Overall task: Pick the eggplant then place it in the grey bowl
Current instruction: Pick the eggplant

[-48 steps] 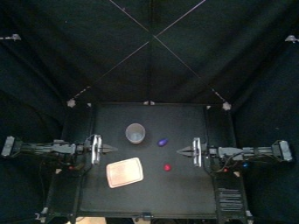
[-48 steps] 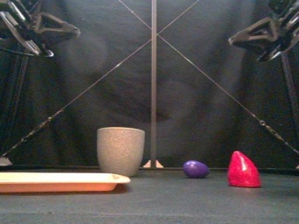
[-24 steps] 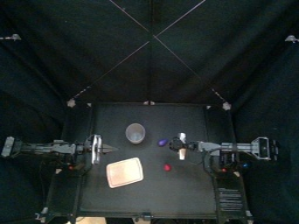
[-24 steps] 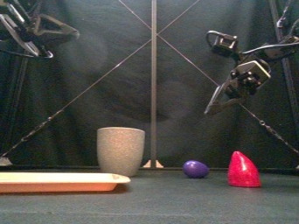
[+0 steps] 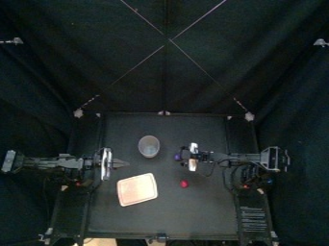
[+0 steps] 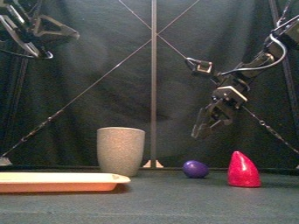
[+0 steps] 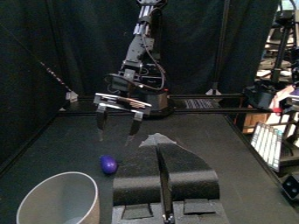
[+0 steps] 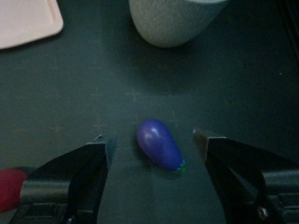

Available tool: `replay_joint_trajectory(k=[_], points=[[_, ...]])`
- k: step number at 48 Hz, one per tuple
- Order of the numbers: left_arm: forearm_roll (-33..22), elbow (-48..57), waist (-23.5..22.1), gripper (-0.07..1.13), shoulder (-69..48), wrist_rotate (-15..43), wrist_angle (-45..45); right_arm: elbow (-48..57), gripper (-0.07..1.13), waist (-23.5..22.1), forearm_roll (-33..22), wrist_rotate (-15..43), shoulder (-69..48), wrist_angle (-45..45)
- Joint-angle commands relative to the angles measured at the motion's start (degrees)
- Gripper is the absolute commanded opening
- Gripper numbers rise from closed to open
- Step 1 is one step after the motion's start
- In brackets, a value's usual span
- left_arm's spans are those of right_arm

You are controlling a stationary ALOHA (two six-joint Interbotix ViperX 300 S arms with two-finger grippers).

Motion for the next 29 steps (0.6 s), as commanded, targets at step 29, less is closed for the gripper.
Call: replay_joint_trajectory(k=[29], points=[[0.1,-0.7,0.4,-0.04,0.2,0.0,1.1,-5.5,1.00,-2.6,0.3,0.8,10.8,2.3]])
